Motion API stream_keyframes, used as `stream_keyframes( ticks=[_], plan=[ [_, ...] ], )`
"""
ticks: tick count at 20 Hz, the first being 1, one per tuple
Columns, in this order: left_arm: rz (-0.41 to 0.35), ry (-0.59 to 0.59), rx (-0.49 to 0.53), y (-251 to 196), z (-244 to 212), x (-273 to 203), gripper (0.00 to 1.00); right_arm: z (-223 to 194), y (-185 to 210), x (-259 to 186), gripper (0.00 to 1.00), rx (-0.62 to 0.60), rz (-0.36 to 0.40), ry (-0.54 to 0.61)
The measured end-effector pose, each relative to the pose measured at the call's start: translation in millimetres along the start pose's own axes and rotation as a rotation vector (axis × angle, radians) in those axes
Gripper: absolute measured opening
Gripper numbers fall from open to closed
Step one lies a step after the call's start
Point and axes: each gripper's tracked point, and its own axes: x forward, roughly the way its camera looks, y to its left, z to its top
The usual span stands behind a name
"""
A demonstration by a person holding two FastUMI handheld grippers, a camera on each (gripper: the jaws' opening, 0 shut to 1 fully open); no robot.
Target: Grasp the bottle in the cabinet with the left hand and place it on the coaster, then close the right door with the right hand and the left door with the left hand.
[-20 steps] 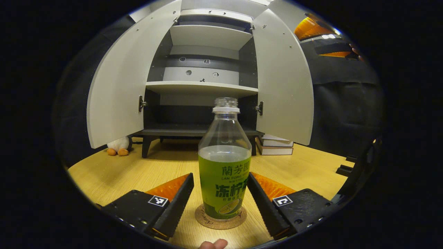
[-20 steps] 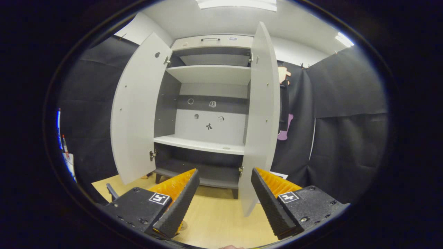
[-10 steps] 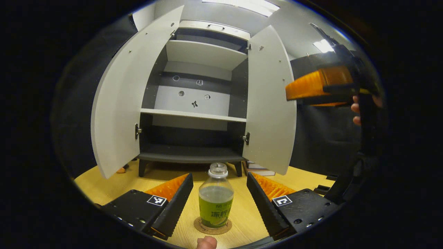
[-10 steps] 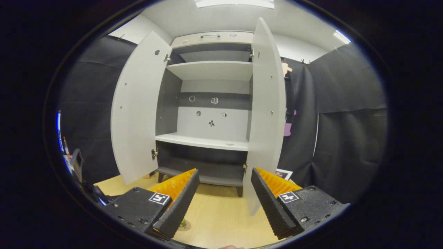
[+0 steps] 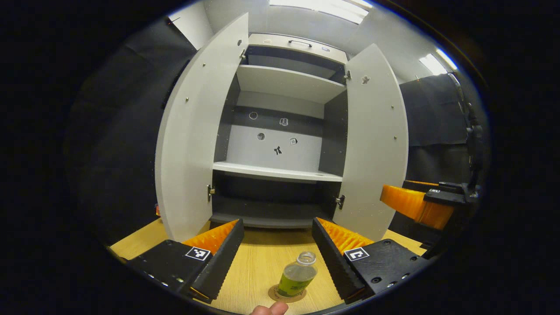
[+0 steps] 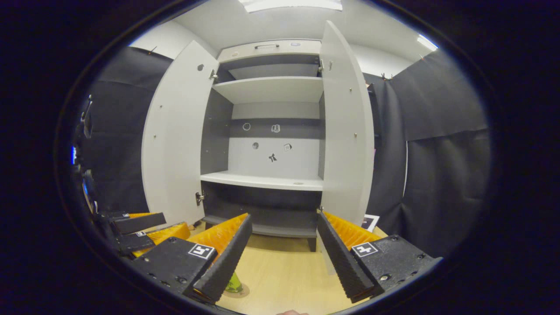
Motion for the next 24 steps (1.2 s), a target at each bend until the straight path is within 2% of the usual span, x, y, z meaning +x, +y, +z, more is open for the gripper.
stream_keyframes(
  ticks=[1, 2, 3, 6, 7, 8, 10, 11, 12, 16, 17, 20, 21, 22, 23, 24],
  plan=[
    [0.019, -0.016, 0.014, 7, 7, 1, 0.95, 0, 1, 0, 0.94, 0.005, 0.002, -0.003],
    [0.032, -0.025, 0.029, 13, 14, 2, 0.95, -1, 1, 0, 0.94, 0.016, 0.008, -0.007],
    [0.045, -0.036, 0.039, 17, 21, 4, 0.95, -2, 2, 0, 0.99, 0.028, 0.016, -0.007],
    [0.065, -0.063, 0.007, 25, 32, 4, 0.95, -5, 0, -2, 0.99, 0.041, 0.020, -0.001],
    [0.065, -0.077, 0.000, 25, 32, 3, 1.00, -7, -2, -2, 0.99, 0.044, 0.018, 0.002],
    [0.072, -0.082, 0.006, 28, 32, 3, 0.95, -9, -5, -2, 0.99, 0.049, 0.015, 0.005],
    [0.098, -0.084, 0.026, 37, 33, 3, 0.95, -11, -9, -2, 0.99, 0.061, 0.013, 0.013],
    [0.106, -0.082, 0.031, 38, 33, 2, 0.95, -12, -12, -2, 0.94, 0.066, 0.008, 0.014],
    [0.112, -0.080, 0.032, 40, 33, 2, 0.95, -11, -14, -2, 0.99, 0.070, 0.002, 0.010],
    [0.124, -0.077, 0.034, 40, 33, 1, 0.95, -11, -19, 0, 0.99, 0.083, -0.003, 0.012],
    [0.124, -0.076, 0.037, 39, 32, 1, 0.95, -10, -19, 0, 0.94, 0.085, -0.003, 0.010],
    [0.123, -0.071, 0.046, 38, 30, 0, 0.95, 19, -27, -3, 0.99, 0.078, 0.014, -0.046],
    [0.125, -0.066, 0.047, 38, 29, 0, 0.95, 34, -37, -5, 0.94, 0.075, 0.012, -0.071],
    [0.124, -0.061, 0.044, 37, 27, 0, 0.90, 52, -52, -7, 0.99, 0.072, -0.004, -0.093],
    [0.122, -0.053, 0.040, 36, 24, 0, 0.95, 70, -75, -10, 0.94, 0.068, -0.051, -0.117],
    [0.121, -0.048, 0.037, 35, 22, -1, 0.95, 92, -106, -15, 0.94, 0.066, -0.126, -0.149]
  ],
)
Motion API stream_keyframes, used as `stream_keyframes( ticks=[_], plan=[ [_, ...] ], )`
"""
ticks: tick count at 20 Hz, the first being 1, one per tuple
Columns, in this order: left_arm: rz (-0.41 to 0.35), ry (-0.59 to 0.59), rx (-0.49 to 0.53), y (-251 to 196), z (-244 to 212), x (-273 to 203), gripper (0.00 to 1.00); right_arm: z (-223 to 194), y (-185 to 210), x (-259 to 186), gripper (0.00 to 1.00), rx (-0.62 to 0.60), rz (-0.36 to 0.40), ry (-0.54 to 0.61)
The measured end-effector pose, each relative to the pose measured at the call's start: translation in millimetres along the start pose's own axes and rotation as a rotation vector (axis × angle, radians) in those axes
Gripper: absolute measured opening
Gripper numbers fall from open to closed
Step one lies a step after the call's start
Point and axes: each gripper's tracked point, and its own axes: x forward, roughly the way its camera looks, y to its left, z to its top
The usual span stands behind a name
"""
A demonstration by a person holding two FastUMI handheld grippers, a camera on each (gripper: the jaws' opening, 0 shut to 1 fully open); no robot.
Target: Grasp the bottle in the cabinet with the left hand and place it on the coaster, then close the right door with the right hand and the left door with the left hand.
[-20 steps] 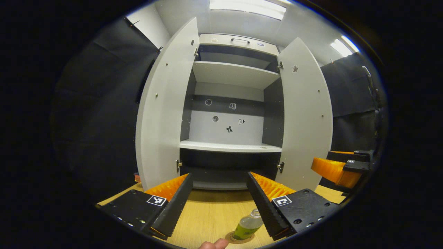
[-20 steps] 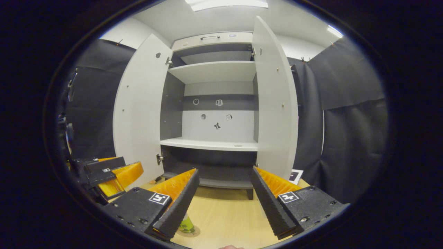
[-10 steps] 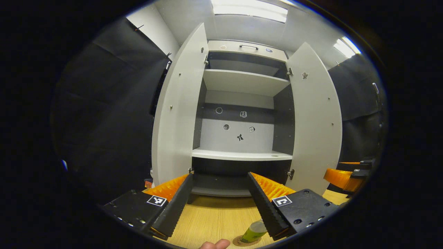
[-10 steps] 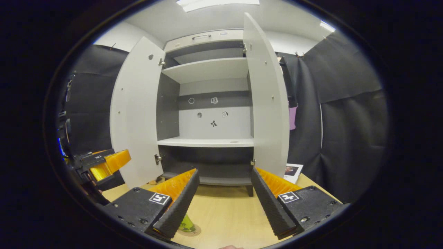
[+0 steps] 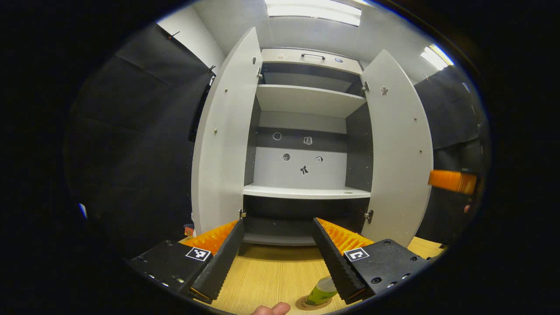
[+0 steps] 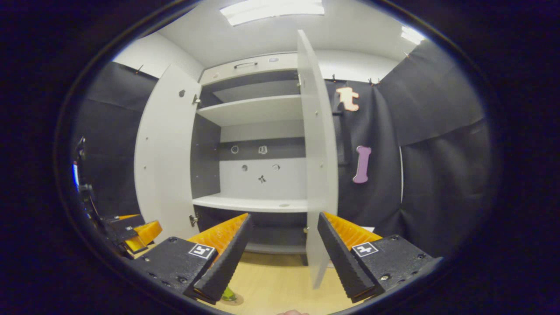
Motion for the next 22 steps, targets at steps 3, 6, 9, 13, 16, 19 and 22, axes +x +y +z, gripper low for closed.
stream_keyframes(
  ticks=[3, 6, 9, 13, 16, 19, 22],
  plan=[
    [0.015, -0.003, 0.022, 3, -2, -3, 0.95, 69, -65, 10, 0.98, 0.016, -0.156, -0.125],
    [0.010, 0.001, 0.034, 4, -4, -6, 0.90, 87, -115, 29, 0.98, 0.051, -0.261, -0.100],
    [0.039, -0.001, 0.042, 13, -3, -6, 0.95, 91, -130, 57, 0.98, 0.102, -0.263, -0.076],
    [0.043, 0.016, -0.002, 16, -8, -6, 0.95, 87, -113, 88, 0.99, 0.098, -0.211, -0.029],
    [0.068, 0.025, -0.005, 24, -14, -7, 0.95, 91, -111, 93, 0.98, 0.055, -0.233, -0.046],
    [0.073, 0.035, -0.023, 27, -17, -7, 0.95, 91, -109, 92, 0.98, 0.066, -0.243, -0.037],
    [0.073, 0.013, -0.020, 30, -12, -6, 0.95, 89, -104, 93, 0.98, 0.087, -0.239, -0.022]
  ],
)
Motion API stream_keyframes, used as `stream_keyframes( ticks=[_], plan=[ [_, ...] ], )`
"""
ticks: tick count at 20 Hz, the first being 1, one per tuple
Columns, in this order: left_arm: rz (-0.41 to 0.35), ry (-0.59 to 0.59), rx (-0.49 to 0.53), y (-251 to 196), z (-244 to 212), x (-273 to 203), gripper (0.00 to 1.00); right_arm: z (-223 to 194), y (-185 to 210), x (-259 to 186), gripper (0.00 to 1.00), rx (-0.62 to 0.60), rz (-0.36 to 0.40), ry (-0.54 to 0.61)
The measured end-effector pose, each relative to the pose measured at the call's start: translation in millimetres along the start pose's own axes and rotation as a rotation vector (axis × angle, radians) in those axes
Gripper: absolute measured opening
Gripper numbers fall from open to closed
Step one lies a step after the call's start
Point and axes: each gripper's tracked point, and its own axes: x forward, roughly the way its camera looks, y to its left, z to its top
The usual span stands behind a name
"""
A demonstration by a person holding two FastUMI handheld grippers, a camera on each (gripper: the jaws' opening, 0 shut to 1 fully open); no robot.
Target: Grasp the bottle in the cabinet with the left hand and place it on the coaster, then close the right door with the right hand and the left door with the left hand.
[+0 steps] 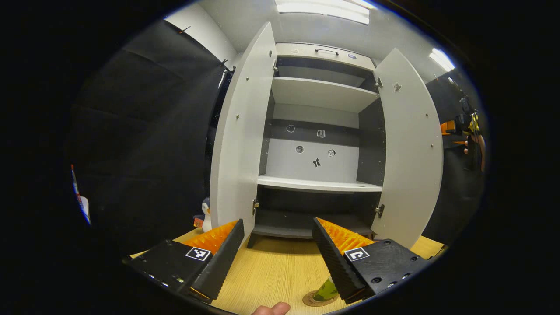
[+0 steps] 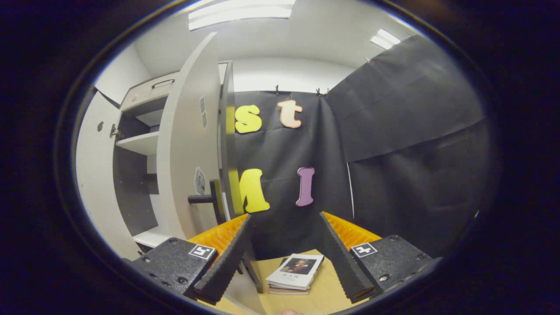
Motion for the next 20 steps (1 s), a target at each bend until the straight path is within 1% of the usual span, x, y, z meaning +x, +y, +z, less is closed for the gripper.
stream_keyframes(
  ticks=[2, 4, 7, 9, 11, 12, 14, 15, 16, 19, 20],
  plan=[
    [-0.001, -0.006, 0.000, 3, 3, 3, 0.95, 1, 2, -2, 0.98, -0.028, -0.011, -0.014],
    [-0.008, -0.012, -0.009, 4, 4, 6, 0.95, 3, 10, -8, 0.97, -0.096, -0.013, -0.034],
    [-0.015, -0.014, -0.026, 3, 5, 7, 0.95, 4, 32, -15, 0.98, -0.189, 0.003, -0.052],
    [-0.024, -0.017, -0.032, 0, 5, 7, 0.95, 4, 48, -20, 0.98, -0.215, 0.025, -0.061],
    [-0.030, -0.013, -0.030, -2, 4, 6, 0.95, 0, 66, -24, 0.98, -0.212, 0.073, -0.055],
    [-0.030, -0.012, -0.030, -2, 4, 5, 0.95, -2, 78, -23, 0.93, -0.197, 0.106, -0.057],
    [-0.028, -0.011, -0.032, -1, 3, 5, 0.95, -9, 101, -22, 0.94, -0.142, 0.180, -0.052],
    [-0.025, -0.010, -0.034, 0, 3, 5, 0.95, -14, 109, -21, 0.98, -0.124, 0.212, -0.041],
    [-0.022, -0.010, -0.037, 2, 3, 4, 0.95, -17, 119, -18, 0.97, -0.102, 0.238, -0.038],
    [-0.001, -0.015, -0.033, 9, 5, 1, 0.95, -22, 132, -8, 0.98, -0.084, 0.247, -0.048],
    [0.008, -0.015, -0.029, 12, 5, 0, 1.00, -22, 134, -8, 0.98, -0.087, 0.250, -0.052]
  ],
)
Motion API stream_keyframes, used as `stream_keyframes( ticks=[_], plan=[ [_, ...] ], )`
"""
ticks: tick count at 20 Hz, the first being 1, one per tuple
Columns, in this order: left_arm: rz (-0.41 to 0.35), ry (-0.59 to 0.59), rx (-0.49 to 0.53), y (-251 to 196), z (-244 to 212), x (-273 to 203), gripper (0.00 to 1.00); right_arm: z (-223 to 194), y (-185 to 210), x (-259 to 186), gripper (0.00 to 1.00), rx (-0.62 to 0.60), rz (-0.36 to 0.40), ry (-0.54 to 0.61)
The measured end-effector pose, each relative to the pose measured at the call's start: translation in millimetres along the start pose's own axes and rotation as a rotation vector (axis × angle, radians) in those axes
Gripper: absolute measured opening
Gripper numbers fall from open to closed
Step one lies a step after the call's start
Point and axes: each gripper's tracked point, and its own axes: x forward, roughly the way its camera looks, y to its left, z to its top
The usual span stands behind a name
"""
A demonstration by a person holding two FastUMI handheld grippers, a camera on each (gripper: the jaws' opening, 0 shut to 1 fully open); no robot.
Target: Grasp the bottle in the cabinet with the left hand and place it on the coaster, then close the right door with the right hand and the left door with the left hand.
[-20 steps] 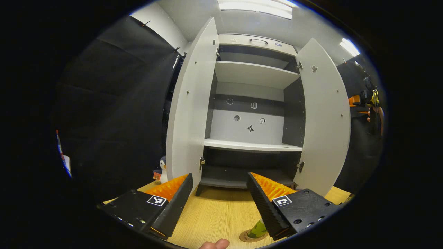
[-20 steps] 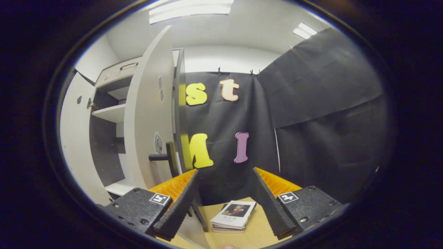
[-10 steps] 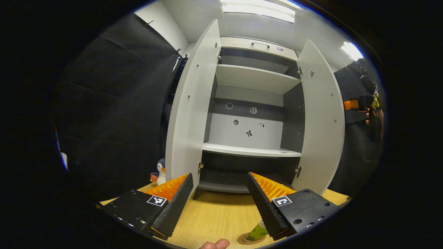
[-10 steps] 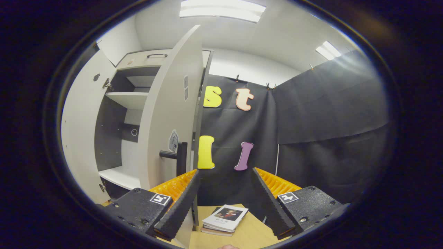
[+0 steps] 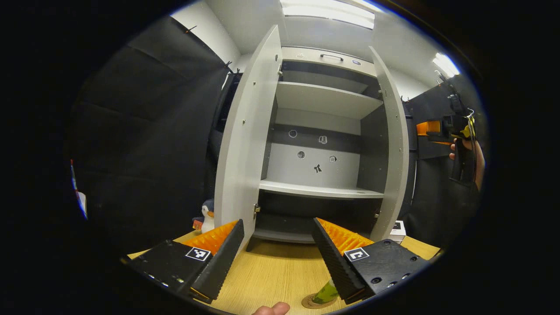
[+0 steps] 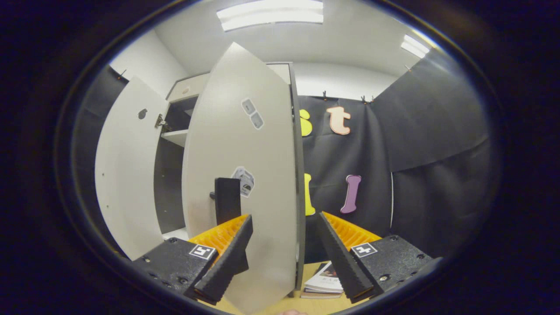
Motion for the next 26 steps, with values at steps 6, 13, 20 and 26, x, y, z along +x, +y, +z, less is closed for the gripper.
stream_keyframes(
  ticks=[6, 13, 20, 26],
  plan=[
    [0.012, 0.002, 0.002, 2, 2, -2, 1.00, 2, -7, -15, 0.98, -0.013, 0.002, -0.004],
    [-0.029, -0.025, 0.016, -15, 15, 3, 0.95, -49, -2, -65, 0.98, 0.012, 0.023, 0.040],
    [-0.065, -0.008, 0.012, -30, 11, -2, 0.95, -128, 11, -125, 0.98, 0.071, 0.030, 0.153],
    [0.025, 0.015, -0.039, 17, 26, -3, 0.95, -154, 7, -145, 0.98, -0.001, 0.006, 0.171]
  ],
)
